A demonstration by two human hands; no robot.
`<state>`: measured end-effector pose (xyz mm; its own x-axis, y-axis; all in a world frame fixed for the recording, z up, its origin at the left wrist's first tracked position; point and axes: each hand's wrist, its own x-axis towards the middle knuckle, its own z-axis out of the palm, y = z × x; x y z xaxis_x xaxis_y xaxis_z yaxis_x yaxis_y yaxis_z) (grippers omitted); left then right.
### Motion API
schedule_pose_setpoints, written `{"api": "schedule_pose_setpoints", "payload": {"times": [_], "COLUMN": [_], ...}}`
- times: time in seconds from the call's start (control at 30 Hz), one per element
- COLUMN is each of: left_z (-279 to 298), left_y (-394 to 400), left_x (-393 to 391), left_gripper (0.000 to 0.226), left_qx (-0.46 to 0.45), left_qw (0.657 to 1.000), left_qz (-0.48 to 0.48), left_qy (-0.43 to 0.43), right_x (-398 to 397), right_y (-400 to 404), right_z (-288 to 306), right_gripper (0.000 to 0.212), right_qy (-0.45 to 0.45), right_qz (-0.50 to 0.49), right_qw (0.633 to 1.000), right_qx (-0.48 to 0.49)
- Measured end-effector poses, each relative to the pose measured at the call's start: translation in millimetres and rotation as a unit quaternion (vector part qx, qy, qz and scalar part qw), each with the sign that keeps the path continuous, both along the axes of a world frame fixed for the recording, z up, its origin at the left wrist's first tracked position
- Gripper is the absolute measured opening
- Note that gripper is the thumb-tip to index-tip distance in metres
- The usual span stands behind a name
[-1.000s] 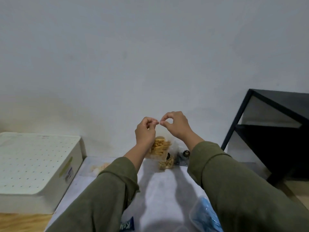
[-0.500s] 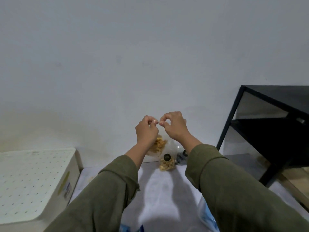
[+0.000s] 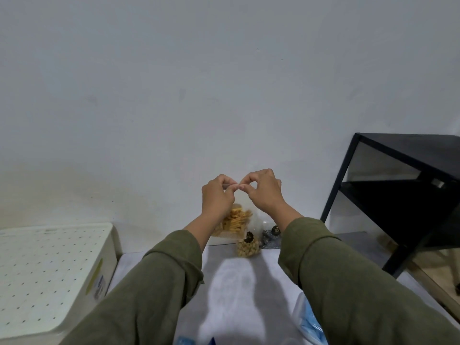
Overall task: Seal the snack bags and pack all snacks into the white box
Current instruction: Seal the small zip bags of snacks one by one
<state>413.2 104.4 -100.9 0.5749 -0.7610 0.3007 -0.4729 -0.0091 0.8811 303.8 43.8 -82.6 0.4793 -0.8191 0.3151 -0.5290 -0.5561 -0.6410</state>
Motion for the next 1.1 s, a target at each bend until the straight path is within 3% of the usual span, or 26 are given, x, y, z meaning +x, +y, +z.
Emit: {"api": "schedule_pose_setpoints", "payload": {"times": [0.23,0.33,0.47,0.6,0.73,0.93,1.1], "left_z": [0.5,0.4,3.8,3.4,-0.3,2.6,0.6], "left_y": [4.9,5.9,4.1,4.1,5.8,1.0,-0.2], "left_x": [-2.1,-2.9,-3.9,-11.3,-14.1,-21.0,-23.7], "left_gripper": [0.008,0.008,0.014,0.016,0.013,0.010,0.014], "left_qx": [-0.012,-0.009,0.072,0.090,0.073,0.083,0.104], "left_qw": [0.999,0.996,0.977,0.976,0.980,0.979,0.981], "left_qz": [0.037,0.032,0.053,0.077,0.036,0.055,0.052], "left_qy": [0.016,-0.082,-0.194,-0.181,-0.180,-0.176,-0.157], "right_x": [-3.0,-3.9,-15.0,-22.6,-27.8,-34.5,-43.2], "right_y": [1.2,-0.2,4.2,8.9,5.5,2.1,-2.8], "right_z": [0.6,1.1,3.1,1.9,0.2,-5.0,-6.5], "right_gripper": [0.008,0.008,0.011,0.011,0.010,0.010,0.023], "right_qy": [0.020,0.045,0.003,-0.010,0.014,-0.087,-0.075], "right_qz": [-0.004,-0.022,-0.011,-0.015,-0.033,-0.026,-0.033], "right_qw": [1.000,0.998,1.000,1.000,0.999,0.993,0.995], "right_qx": [-0.009,-0.025,0.000,0.006,-0.010,0.071,0.054]}}
